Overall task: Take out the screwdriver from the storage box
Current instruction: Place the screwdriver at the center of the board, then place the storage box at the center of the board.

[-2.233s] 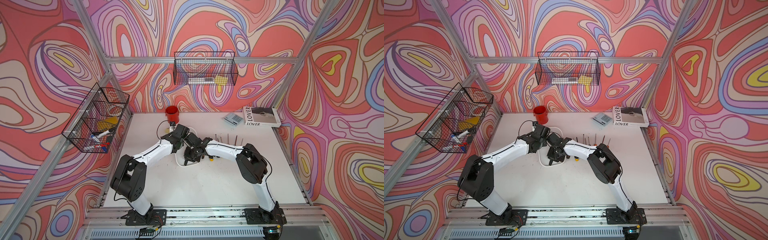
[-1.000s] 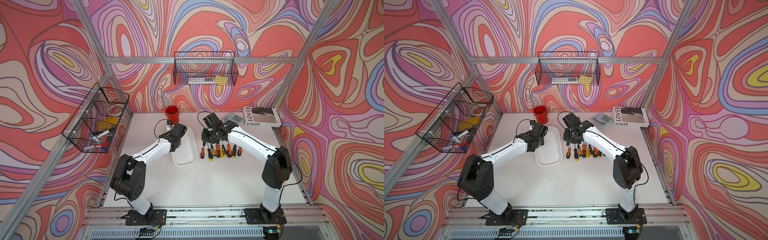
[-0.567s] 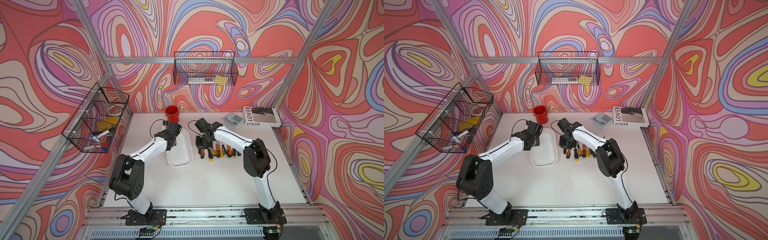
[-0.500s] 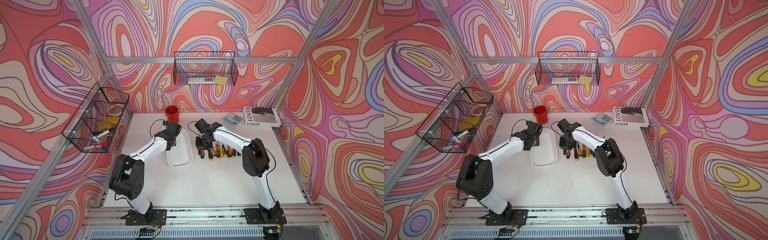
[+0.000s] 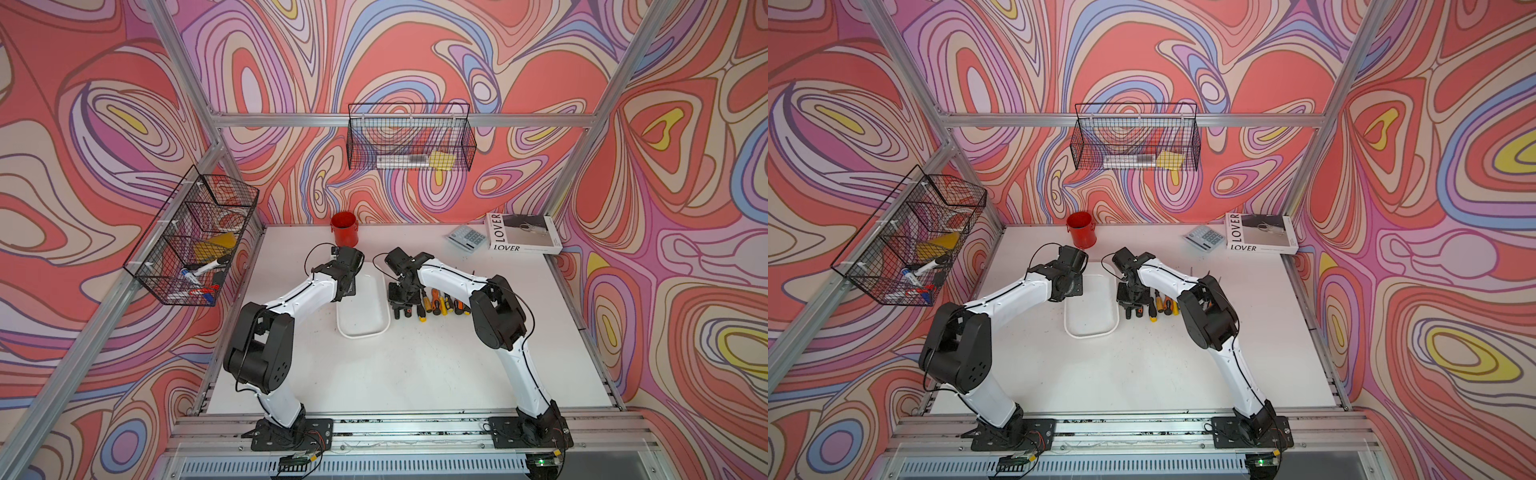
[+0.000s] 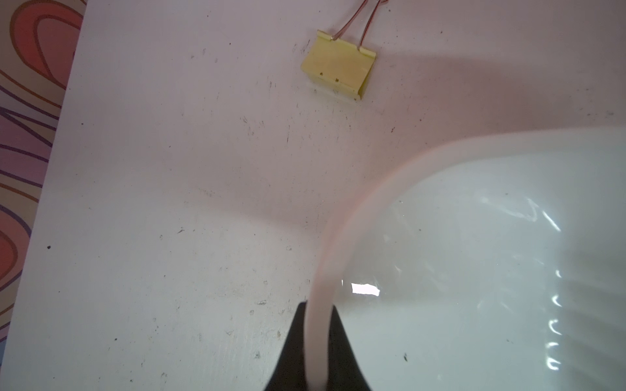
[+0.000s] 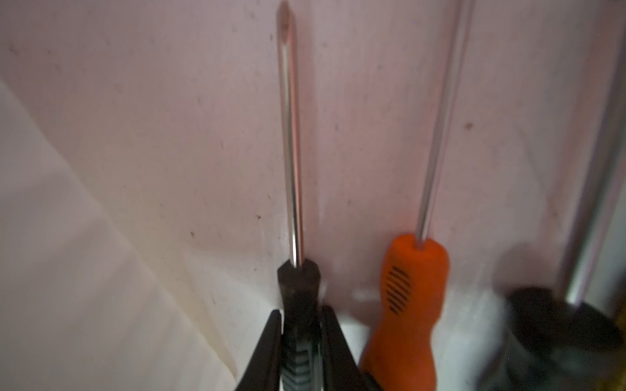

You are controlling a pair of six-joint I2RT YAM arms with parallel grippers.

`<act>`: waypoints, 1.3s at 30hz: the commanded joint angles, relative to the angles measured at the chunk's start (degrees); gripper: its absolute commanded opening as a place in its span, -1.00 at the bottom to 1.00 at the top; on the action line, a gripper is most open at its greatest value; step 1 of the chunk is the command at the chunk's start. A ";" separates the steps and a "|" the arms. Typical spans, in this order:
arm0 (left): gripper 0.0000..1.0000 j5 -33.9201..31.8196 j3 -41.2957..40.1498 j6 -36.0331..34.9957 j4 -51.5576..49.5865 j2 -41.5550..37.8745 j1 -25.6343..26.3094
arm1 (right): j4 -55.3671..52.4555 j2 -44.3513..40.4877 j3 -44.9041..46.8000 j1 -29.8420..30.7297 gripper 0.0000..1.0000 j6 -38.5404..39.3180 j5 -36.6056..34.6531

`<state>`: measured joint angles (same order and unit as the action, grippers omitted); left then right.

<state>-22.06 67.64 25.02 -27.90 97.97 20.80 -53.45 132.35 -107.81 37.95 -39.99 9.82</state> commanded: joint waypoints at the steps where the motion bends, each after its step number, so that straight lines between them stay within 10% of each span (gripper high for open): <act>1: -1.00 0.00 0.14 -1.42 -1.80 1.16 -0.14 | -2.38 1.37 -0.49 0.03 -1.00 -0.16 -4.41; 13: -1.00 2.96 1.53 -1.20 -1.89 3.53 -0.21 | -2.82 -0.64 -0.30 -0.40 -0.93 2.20 -5.81; 19: -1.00 3.52 2.00 -0.24 -2.33 4.32 -0.15 | 0.85 -4.69 2.03 -0.34 -0.21 2.41 -5.03; 25: -0.97 3.70 3.22 0.43 -3.60 5.36 -0.14 | 1.04 -8.22 2.20 -0.34 0.10 2.92 -7.37; 39: 0.21 3.87 3.78 2.36 -4.88 6.18 -0.19 | -0.86 -17.11 0.66 -0.43 0.25 4.66 -15.66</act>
<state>-17.78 70.30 26.15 -30.35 103.11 20.69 -52.86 117.01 -106.00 37.85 -36.45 -2.59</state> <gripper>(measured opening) 0.534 0.623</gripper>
